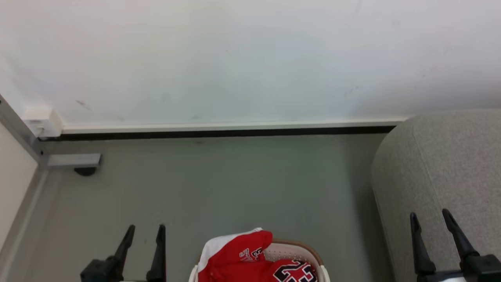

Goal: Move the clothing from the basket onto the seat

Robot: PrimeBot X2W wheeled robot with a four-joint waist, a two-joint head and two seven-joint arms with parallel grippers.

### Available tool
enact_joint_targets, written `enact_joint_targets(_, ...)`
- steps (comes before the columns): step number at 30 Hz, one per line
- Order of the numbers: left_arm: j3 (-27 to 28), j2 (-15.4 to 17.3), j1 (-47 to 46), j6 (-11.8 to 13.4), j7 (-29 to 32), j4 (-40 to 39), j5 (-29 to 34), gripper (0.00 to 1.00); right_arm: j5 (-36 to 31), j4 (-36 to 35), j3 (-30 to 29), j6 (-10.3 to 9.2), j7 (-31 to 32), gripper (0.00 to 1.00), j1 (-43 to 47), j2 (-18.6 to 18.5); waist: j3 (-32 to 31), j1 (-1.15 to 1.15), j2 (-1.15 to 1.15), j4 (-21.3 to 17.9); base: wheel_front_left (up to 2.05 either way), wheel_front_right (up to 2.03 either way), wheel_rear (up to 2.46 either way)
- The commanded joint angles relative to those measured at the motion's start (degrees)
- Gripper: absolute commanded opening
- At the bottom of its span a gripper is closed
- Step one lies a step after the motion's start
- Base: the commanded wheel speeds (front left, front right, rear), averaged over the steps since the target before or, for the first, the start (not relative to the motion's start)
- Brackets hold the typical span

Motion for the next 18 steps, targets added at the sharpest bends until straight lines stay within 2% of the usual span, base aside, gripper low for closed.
enact_joint_targets(1,0.1,0.4,-1.1,-0.2,-0.1,-0.3,0.9,1.0,0.4,-0.4,0.1,-0.12,-0.2,1.0,-1.1,-0.1,1.8,0.0,0.0,-0.8,0.0,0.0,0.0)
enact_joint_targets(9,-2.8,2.3,-7.8,-1.5,-0.1,0.7,1.8,1.0,1.1,-3.3,1.2,-0.12,-0.2,1.0,-7.5,-0.1,12.6,0.0,0.0,-2.9,0.0,0.0,0.0)
enact_joint_targets(14,-7.7,4.3,-13.4,-1.9,-0.1,3.0,2.0,1.0,1.3,-4.4,2.1,-0.12,-0.2,1.0,-12.3,-0.1,20.2,0.0,0.0,-3.6,0.0,0.0,0.0)
enact_joint_targets(18,-13.8,6.9,-17.7,-1.8,0.0,6.3,2.9,1.0,1.3,-5.1,3.5,-0.12,-0.2,1.0,-16.2,0.0,25.5,0.0,0.0,-4.4,0.0,0.0,0.0)
